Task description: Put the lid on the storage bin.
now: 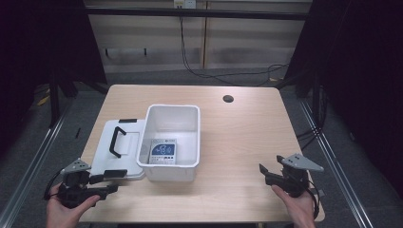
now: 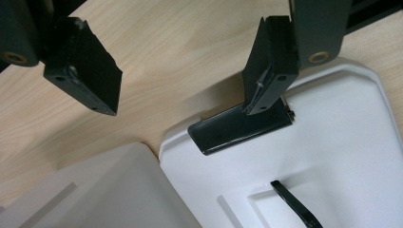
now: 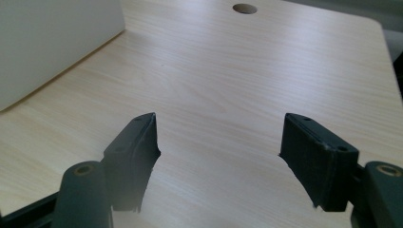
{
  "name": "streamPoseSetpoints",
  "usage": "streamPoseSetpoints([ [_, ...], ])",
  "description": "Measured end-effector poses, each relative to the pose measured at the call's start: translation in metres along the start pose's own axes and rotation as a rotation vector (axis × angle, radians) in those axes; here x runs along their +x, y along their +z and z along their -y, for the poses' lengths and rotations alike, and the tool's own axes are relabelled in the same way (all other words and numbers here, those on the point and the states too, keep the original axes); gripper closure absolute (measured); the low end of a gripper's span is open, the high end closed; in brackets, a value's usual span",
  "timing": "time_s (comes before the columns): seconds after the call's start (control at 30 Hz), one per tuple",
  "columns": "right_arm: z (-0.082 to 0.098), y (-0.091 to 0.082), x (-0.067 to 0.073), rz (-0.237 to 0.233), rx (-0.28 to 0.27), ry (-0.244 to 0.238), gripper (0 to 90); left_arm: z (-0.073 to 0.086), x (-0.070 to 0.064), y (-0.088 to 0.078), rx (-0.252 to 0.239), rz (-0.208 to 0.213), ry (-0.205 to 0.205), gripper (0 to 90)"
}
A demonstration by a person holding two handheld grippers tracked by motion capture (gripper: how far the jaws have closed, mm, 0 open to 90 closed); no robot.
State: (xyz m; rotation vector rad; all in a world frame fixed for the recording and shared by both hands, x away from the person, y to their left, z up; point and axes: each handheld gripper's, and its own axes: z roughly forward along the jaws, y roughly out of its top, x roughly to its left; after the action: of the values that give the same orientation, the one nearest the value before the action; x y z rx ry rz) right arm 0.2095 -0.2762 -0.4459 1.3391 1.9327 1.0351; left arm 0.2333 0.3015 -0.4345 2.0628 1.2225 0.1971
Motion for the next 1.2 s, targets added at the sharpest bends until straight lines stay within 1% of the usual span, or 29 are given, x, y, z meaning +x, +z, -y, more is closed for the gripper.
streamPoseSetpoints([
  [0.07,-0.001,0.000,0.001,-0.015,0.005,0.000,28.1,0.000,-0.001,0.001,0.004,0.002,-0.004,29.0],
  [0.1,-0.001,-0.001,0.003,-0.017,-0.003,-0.010,28.1,0.000,-0.001,0.001,0.004,0.002,-0.004,29.0],
  [0.13,-0.001,-0.003,0.004,-0.022,-0.015,-0.009,29.1,-0.001,-0.002,0.002,0.015,0.004,0.003,28.9],
  [0.23,-0.003,-0.007,0.009,-0.026,-0.040,0.002,29.1,-0.003,-0.002,0.003,0.019,0.004,-0.008,28.5],
  [0.27,-0.003,-0.008,0.011,-0.029,-0.043,0.003,29.1,-0.004,-0.001,0.003,0.021,0.012,-0.011,28.3],
  [0.3,-0.003,-0.008,0.011,-0.029,-0.043,0.003,29.1,-0.004,-0.001,0.003,0.021,0.012,-0.011,28.3],
  [0.33,-0.003,-0.009,0.014,-0.025,-0.031,0.021,26.9,-0.005,0.000,0.001,0.009,0.024,-0.021,28.3],
  [0.37,-0.003,-0.009,0.014,-0.025,-0.031,0.021,26.9,-0.005,0.000,0.001,0.009,0.024,-0.021,28.7],
  [0.4,-0.003,-0.010,0.016,-0.020,-0.020,0.016,26.8,-0.008,0.002,0.000,-0.004,0.037,-0.051,29.8],
  [0.43,-0.003,-0.010,0.016,-0.020,-0.020,0.016,26.8,-0.008,0.002,0.000,-0.004,0.037,-0.051,31.4],
  [0.47,-0.001,-0.012,0.018,-0.012,-0.016,-0.006,26.8,-0.012,0.006,-0.004,-0.019,0.083,-0.114,35.9],
  [0.5,-0.001,-0.012,0.018,-0.012,-0.016,-0.006,26.8,-0.012,0.006,-0.004,-0.019,0.083,-0.114,38.9],
  [0.53,0.001,-0.015,0.019,-0.010,-0.021,-0.015,26.9,-0.017,0.009,-0.007,-0.026,0.142,-0.139,39.8],
  [0.57,0.001,-0.015,0.019,-0.010,-0.021,-0.015,26.9,-0.017,0.009,-0.007,-0.026,0.142,-0.139,40.5],
  [0.6,0.001,-0.016,0.017,-0.015,-0.035,0.022,26.9,-0.022,0.011,-0.011,-0.024,0.141,-0.161,42.2],
  [0.67,0.001,-0.017,0.014,-0.018,-0.048,0.052,26.6,-0.026,0.013,-0.014,-0.019,0.136,-0.144,44.7],
  [0.73,0.001,-0.018,0.015,-0.012,-0.045,0.047,26.0,-0.030,0.014,-0.016,-0.004,0.116,-0.122,45.0],
  [0.77,0.001,-0.018,0.015,-0.012,-0.045,0.047,26.0,-0.030,0.014,-0.016,-0.004,0.116,-0.122,43.1],
  [0.8,0.001,-0.019,0.015,-0.018,-0.049,0.051,26.1,-0.033,0.014,-0.016,0.014,0.109,-0.108,40.1],
  [0.9,0.000,-0.020,0.016,-0.018,-0.053,0.047,26.1,-0.036,0.015,-0.017,0.016,0.111,-0.105,39.9],
  [0.93,0.000,-0.020,0.017,-0.016,-0.054,0.044,26.1,-0.038,0.015,-0.018,0.014,0.121,-0.108,39.9],
  [0.97,0.000,-0.020,0.018,-0.017,-0.056,0.043,26.1,-0.040,0.016,-0.018,0.009,0.116,-0.110,40.0],
  [1.0,-0.001,-0.021,0.020,-0.020,-0.059,0.045,26.1,-0.043,0.017,-0.018,0.011,0.112,-0.107,42.5],
  [1.03,-0.001,-0.021,0.020,-0.020,-0.059,0.045,26.1,-0.043,0.017,-0.018,0.011,0.112,-0.107,43.0],
  [1.07,-0.002,-0.021,0.022,-0.029,-0.057,0.034,26.1,-0.048,0.017,-0.018,0.017,0.091,-0.106,42.9],
  [1.1,-0.002,-0.020,0.023,-0.029,-0.054,0.026,26.0,-0.050,0.017,-0.019,0.017,0.089,-0.104,42.9],
  [1.17,-0.002,-0.020,0.023,-0.030,-0.048,0.024,25.9,-0.052,0.016,-0.020,0.018,0.081,-0.101,43.1],
  [1.2,-0.002,-0.020,0.022,-0.043,-0.046,0.034,25.8,-0.056,0.015,-0.020,0.027,0.063,-0.099,44.1],
])
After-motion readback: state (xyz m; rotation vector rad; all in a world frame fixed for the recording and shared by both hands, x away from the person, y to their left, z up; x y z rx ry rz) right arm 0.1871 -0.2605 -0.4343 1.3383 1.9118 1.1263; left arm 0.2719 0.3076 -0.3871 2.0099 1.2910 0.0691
